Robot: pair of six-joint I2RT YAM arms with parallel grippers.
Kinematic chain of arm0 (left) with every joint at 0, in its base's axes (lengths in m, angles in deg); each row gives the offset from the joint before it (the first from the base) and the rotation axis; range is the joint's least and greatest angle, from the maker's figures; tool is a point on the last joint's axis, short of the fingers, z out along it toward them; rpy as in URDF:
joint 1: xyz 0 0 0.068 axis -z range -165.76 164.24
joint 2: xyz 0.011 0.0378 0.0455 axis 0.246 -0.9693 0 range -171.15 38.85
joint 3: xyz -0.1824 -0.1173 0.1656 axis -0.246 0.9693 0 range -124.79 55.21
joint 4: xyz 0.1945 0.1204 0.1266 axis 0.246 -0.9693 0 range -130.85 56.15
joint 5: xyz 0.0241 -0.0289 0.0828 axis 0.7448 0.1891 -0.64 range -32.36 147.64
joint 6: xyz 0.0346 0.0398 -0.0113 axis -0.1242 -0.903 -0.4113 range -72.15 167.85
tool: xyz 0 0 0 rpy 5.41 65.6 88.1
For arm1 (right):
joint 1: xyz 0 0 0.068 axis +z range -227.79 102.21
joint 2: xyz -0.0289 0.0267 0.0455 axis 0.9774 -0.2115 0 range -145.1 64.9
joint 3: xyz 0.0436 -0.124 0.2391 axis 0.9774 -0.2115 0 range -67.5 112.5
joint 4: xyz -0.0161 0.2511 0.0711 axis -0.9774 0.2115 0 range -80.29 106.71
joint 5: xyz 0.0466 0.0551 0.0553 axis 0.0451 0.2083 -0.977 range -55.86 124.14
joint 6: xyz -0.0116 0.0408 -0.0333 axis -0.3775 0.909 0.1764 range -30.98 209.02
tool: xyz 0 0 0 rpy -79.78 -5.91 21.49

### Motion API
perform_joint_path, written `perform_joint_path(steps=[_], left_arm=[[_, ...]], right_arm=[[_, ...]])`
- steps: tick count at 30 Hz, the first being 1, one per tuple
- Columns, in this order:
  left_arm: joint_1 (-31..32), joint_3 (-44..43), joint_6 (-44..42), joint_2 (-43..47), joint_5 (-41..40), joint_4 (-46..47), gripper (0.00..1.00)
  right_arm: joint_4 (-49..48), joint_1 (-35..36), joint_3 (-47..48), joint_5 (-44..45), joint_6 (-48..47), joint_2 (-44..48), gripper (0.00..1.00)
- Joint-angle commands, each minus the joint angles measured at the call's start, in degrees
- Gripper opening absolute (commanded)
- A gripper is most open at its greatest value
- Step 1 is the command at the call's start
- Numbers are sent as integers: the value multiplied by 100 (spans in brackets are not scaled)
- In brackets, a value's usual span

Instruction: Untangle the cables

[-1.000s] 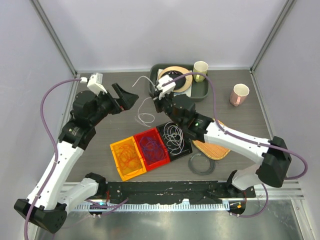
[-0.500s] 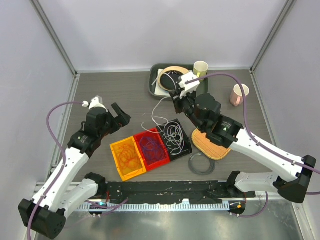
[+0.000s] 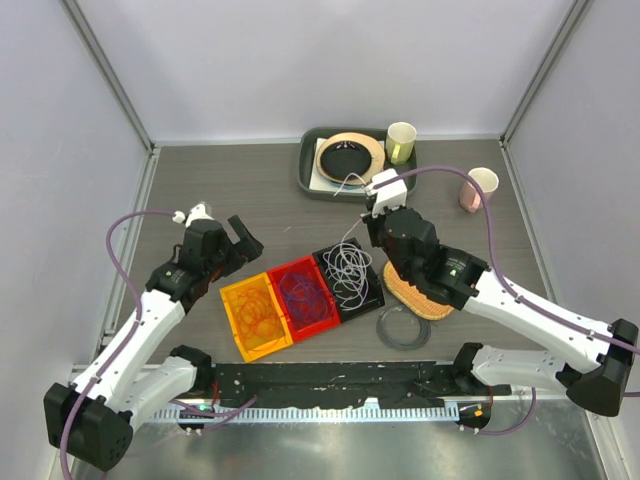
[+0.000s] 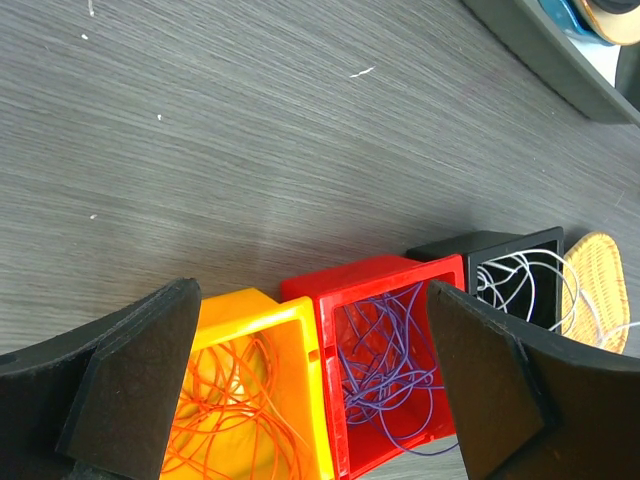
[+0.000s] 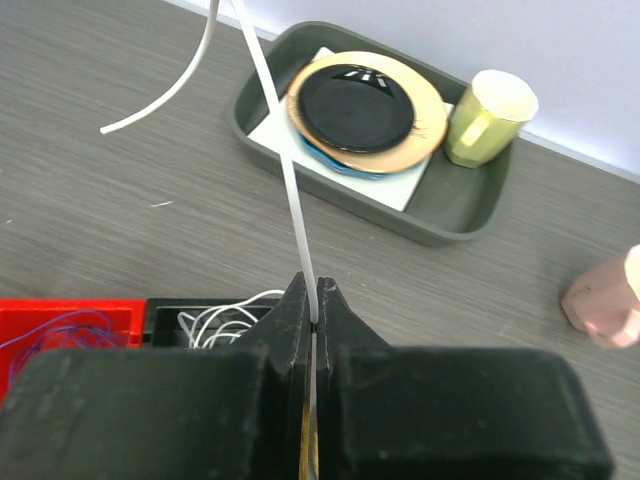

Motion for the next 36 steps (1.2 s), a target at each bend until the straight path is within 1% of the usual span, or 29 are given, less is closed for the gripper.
perform_joint_path(steps=[1, 4, 6, 7, 8, 9, 11, 12, 14, 15, 19, 24, 28, 34, 36], left_arm=[[-12, 36, 31, 28, -75, 212, 100], [-38, 45, 13, 46, -75, 212, 100], [-38, 54, 13, 29, -75, 203, 100], [-47, 62, 13, 29, -75, 221, 100], [-38, 71, 13, 20, -67, 230, 100], [-38, 62, 13, 11, -58, 230, 100], [-47, 62, 5, -7, -49, 230, 100], [-47, 62, 5, -24, -49, 221, 100], [-56, 71, 5, -24, -49, 221, 100], [-65, 71, 5, -24, -49, 212, 100], [-65, 98, 5, -50, -23, 247, 100], [-65, 89, 13, -103, -23, 247, 100], [-73, 62, 13, -182, 21, 203, 100], [-65, 71, 40, -165, 92, 195, 100], [-73, 45, 57, -182, 100, 134, 100]], right_arm=[[13, -10, -7, 834, 69, 403, 1], [101, -10, -42, 871, 77, 482, 1], [102, -10, -121, 651, 104, 491, 1], [137, -10, -139, 572, 286, 456, 1], [163, -10, -208, 450, 384, 412, 1], [172, -10, -261, 127, 585, 386, 1], [93, -1, -515, -192, 867, 280, 1], [23, 8, -621, -489, 1103, 245, 1], [-196, 25, -910, -685, 1316, 122, 1], [-275, 60, -982, -659, 1569, 70, 1], [-460, 113, -1325, -492, 2097, -159, 1], [-663, 315, -1685, -711, 2590, -554, 1], [-505, 430, -1843, -677, 3222, -862, 1], [-434, 430, -1932, -624, 3601, -1292, 1], [-408, 430, -1879, -659, 3611, -1407, 9]])
